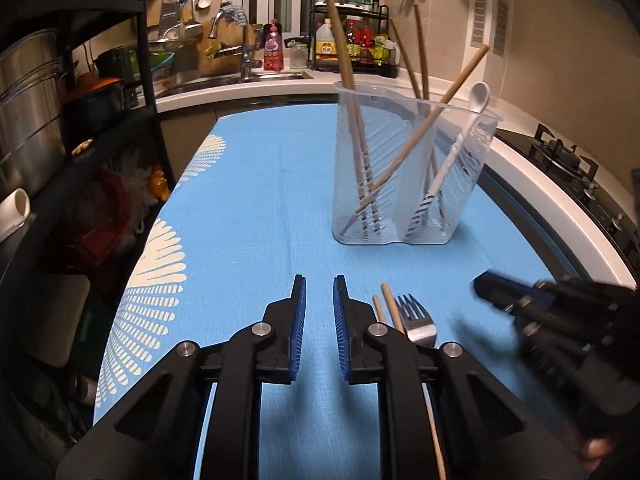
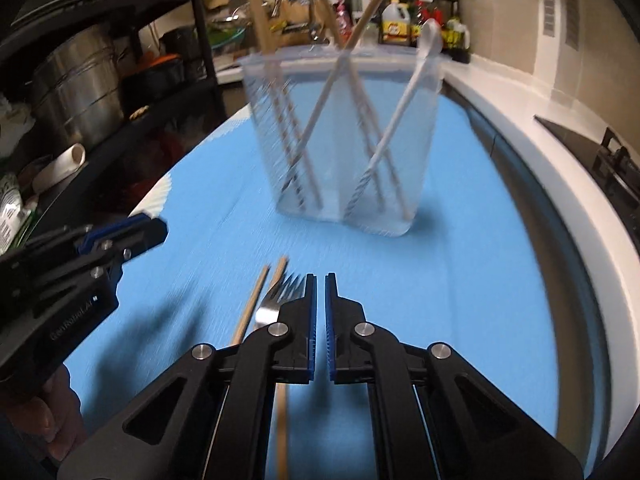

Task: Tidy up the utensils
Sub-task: 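Move both open grippers back toward the remaining chopsticks and fork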

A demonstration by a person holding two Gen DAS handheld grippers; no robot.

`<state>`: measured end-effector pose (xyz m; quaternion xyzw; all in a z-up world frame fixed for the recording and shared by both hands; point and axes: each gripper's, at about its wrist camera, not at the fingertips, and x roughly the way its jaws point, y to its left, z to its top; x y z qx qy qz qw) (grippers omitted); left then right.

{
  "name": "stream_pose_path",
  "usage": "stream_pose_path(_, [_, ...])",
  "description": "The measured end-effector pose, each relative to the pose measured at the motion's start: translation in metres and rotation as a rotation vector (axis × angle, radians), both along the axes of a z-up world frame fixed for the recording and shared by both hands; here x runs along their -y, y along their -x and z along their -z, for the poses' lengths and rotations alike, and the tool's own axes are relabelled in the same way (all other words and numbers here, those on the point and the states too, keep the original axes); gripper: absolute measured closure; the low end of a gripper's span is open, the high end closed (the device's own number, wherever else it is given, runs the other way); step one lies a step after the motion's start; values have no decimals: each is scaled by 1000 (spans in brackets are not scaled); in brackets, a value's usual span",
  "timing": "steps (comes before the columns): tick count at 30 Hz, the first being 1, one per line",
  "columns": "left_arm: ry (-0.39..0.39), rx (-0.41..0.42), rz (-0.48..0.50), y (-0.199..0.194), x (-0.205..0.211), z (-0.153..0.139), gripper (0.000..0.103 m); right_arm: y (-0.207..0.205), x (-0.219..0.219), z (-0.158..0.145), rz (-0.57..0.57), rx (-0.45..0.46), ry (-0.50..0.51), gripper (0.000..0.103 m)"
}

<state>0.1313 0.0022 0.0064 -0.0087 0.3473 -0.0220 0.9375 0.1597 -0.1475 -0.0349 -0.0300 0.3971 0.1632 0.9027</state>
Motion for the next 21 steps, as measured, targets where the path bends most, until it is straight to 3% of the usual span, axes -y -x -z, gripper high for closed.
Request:
stream_pose_path(15, [-5, -57, 55, 11, 7, 24, 89, 10, -25, 32, -76, -82, 63, 94])
stream_pose_path(21, [30, -75, 76, 9, 8, 26, 89, 4, -17, 31, -34, -78, 86, 96])
